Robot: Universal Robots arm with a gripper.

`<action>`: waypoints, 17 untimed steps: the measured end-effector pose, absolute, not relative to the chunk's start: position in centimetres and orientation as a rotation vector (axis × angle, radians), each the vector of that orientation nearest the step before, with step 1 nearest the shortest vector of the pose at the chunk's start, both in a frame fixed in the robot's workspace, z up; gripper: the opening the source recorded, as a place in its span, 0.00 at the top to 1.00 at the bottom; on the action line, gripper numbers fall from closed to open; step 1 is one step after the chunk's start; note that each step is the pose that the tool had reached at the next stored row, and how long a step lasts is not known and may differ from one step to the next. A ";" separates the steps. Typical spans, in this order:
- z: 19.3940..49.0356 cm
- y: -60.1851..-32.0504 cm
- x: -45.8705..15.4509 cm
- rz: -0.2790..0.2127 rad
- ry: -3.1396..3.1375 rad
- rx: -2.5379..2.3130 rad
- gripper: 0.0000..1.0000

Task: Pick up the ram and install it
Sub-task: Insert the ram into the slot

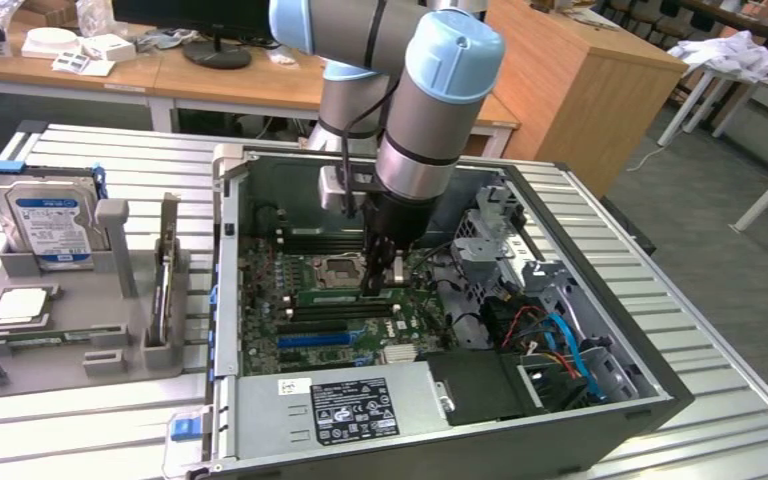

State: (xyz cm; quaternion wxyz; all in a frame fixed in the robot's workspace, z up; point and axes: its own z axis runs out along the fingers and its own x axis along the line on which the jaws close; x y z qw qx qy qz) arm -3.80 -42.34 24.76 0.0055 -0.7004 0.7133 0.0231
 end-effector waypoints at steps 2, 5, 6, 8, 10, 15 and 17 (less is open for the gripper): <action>24.8 -42.3 -3.8 0.072 2.233 -2.193 0.87; 24.7 -42.3 -3.8 0.073 2.233 -2.193 0.87; 24.7 -42.3 -3.8 0.073 2.233 -2.192 0.87; 24.6 -42.3 -3.8 0.073 2.233 -2.193 0.87; 24.5 -42.3 -3.8 0.073 2.233 -2.193 0.87; 24.3 -42.3 -3.8 0.072 2.233 -2.193 0.87; 24.2 -42.3 -3.8 0.072 2.233 -2.193 0.87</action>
